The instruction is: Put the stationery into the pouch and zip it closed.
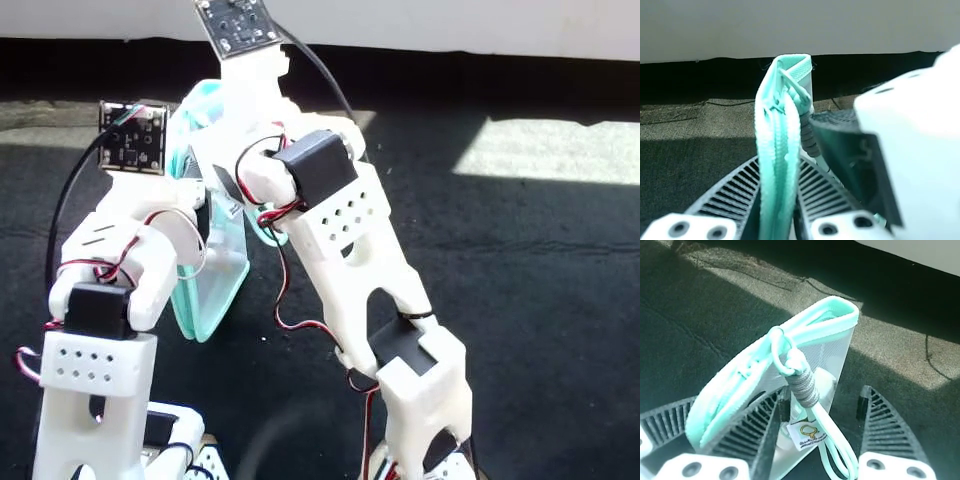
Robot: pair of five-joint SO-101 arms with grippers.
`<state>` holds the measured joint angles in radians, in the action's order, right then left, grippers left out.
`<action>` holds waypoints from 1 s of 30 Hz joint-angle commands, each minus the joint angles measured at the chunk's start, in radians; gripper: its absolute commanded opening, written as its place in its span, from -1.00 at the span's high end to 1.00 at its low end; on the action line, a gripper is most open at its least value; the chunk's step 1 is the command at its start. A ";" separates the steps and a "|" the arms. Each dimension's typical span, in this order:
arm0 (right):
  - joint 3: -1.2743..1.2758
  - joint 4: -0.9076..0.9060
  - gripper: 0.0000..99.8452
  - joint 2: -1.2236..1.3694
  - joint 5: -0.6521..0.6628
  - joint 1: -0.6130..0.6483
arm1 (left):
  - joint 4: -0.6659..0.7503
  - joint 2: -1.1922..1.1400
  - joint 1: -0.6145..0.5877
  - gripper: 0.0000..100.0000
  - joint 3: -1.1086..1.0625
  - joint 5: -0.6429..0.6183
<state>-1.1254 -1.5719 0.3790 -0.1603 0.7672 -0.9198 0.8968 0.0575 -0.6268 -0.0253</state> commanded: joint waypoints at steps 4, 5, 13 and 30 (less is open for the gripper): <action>-0.039 0.038 0.56 0.084 -0.008 -0.047 | -0.029 0.012 0.015 0.98 0.087 0.011; -0.039 0.031 0.56 0.093 -0.008 -0.061 | -0.037 0.012 0.013 0.98 0.101 0.011; -0.042 -0.041 0.56 0.073 -0.008 -0.116 | -0.043 0.005 0.013 0.98 0.156 0.199; -0.042 -0.041 1.00 0.054 0.302 -0.018 | -0.043 0.008 0.015 0.98 0.102 0.196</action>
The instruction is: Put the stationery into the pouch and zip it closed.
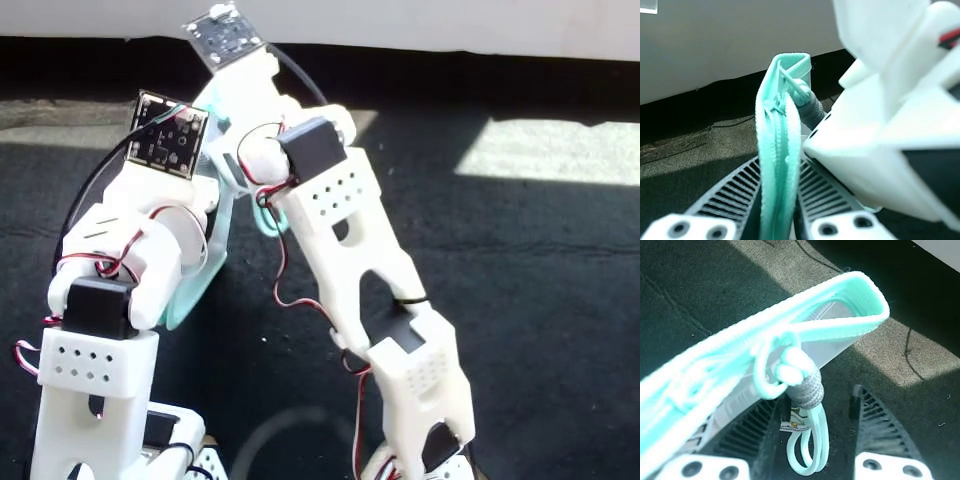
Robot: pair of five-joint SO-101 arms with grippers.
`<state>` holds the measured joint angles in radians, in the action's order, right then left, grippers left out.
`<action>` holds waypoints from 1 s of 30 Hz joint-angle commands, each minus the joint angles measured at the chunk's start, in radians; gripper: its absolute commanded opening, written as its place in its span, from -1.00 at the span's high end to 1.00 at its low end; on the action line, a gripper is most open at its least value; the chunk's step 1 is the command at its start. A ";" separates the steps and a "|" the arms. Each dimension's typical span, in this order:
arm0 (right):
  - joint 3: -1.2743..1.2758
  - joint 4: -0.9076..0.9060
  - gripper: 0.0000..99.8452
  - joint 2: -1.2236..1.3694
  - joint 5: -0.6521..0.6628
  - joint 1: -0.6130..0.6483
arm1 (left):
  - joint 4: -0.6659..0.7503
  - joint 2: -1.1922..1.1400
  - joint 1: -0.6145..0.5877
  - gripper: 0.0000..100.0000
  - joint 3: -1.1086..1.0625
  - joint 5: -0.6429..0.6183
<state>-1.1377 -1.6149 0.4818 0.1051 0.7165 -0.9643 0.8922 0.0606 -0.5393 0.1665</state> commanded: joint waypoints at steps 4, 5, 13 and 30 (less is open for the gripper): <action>-0.030 0.004 0.99 -0.051 0.037 0.027 | 0.002 0.013 0.012 0.98 0.015 0.005; -0.030 0.004 0.99 -0.053 0.037 0.025 | 0.002 0.013 0.012 0.98 0.015 0.005; -0.031 0.004 0.98 -0.054 0.035 -0.021 | 0.002 0.013 0.012 0.98 0.015 0.005; -0.117 0.067 0.66 -0.044 -0.077 -0.016 | 0.003 0.013 0.012 0.98 0.019 0.005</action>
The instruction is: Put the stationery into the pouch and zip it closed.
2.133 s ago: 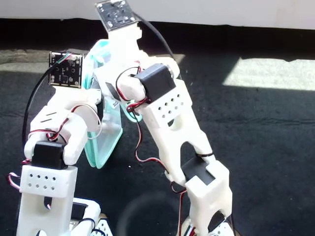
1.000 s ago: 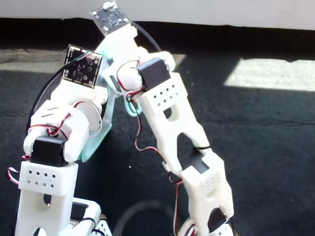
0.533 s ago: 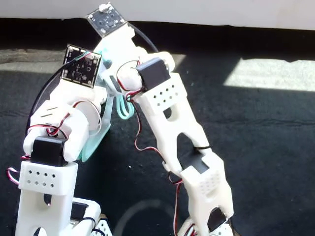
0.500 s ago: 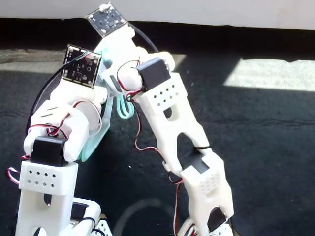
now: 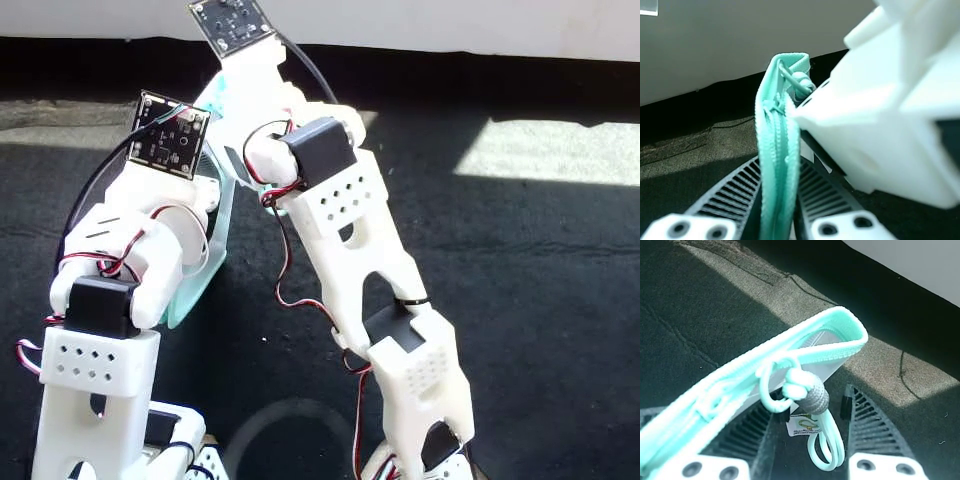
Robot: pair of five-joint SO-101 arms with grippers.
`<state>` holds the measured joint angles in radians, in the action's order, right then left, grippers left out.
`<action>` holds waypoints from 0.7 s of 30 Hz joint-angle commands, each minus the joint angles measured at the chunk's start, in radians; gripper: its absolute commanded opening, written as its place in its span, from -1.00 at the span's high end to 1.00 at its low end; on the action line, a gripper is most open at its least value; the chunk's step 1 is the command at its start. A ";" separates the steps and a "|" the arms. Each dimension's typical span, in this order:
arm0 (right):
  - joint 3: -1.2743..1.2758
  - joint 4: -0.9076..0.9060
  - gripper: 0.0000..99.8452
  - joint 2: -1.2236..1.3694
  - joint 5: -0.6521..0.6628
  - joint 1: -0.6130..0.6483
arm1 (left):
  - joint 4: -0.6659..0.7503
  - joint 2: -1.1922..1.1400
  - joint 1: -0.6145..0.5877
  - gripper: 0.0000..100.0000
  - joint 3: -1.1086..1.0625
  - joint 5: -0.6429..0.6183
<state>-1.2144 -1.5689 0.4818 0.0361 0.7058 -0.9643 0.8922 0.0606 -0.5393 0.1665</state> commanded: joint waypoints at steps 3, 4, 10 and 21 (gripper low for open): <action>-0.039 0.018 0.76 -0.044 0.009 -0.007 | 0.003 0.013 0.012 0.98 0.021 0.005; -0.039 0.016 0.82 -0.042 0.035 -0.007 | 0.005 0.013 0.012 0.98 0.021 0.005; -0.050 0.015 0.99 -0.010 0.120 -0.012 | 0.003 0.013 0.012 0.98 0.021 0.003; -0.119 0.022 0.99 -0.008 0.127 -0.119 | 0.002 0.015 0.008 0.98 0.015 0.003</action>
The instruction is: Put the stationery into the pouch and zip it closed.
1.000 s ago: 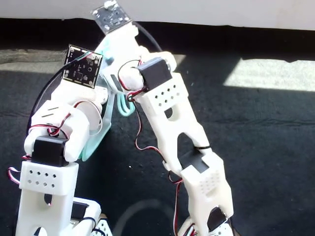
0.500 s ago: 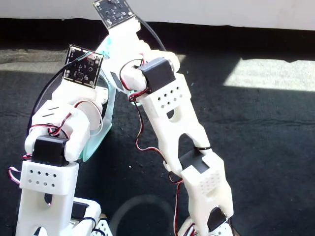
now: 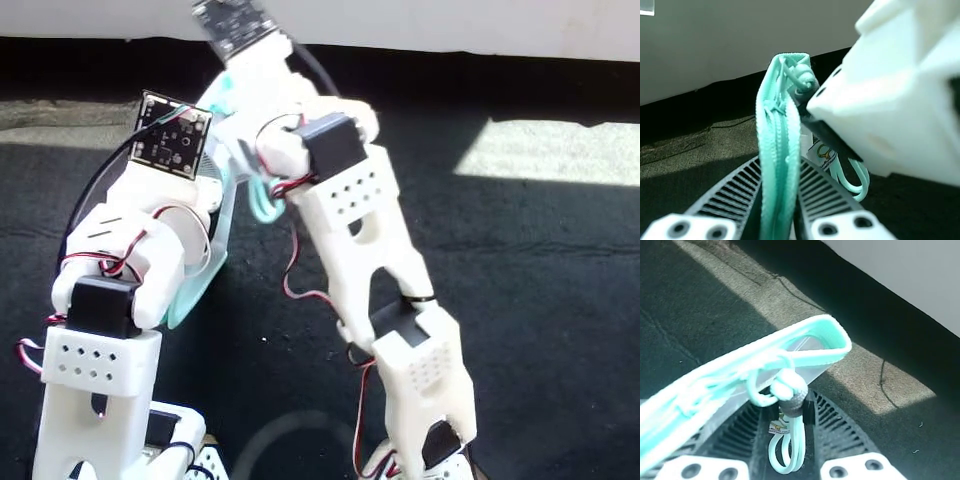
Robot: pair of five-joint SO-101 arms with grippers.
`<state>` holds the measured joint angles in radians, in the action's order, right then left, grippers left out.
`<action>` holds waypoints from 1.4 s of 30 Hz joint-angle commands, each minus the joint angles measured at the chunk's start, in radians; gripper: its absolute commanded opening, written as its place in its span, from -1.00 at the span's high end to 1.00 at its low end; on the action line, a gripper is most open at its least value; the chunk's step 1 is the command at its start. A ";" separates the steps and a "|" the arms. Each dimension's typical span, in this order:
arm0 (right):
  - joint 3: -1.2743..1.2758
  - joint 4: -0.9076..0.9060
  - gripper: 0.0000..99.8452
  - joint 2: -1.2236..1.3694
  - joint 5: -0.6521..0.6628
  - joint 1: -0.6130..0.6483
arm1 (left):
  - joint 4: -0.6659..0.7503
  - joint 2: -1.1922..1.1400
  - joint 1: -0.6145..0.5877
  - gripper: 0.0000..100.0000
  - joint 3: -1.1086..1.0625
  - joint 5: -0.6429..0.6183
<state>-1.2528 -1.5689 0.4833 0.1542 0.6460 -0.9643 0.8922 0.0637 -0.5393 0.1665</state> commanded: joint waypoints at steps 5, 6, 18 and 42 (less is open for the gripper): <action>-0.113 0.065 0.99 -0.008 0.074 -0.142 | 0.002 0.015 0.007 0.98 0.015 0.003; -0.113 0.074 0.99 -0.008 0.075 -0.156 | 0.002 0.015 0.007 0.98 0.015 0.003; -0.082 0.157 0.99 0.067 0.080 -0.217 | -0.071 0.051 0.004 0.98 0.016 -0.074; -0.081 0.059 0.99 0.134 0.081 -0.266 | -0.020 0.231 0.002 0.98 -0.093 -0.083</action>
<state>-1.3249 -1.5044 0.6199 0.2294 0.4741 -0.9996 1.0564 0.0667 -0.6498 0.0944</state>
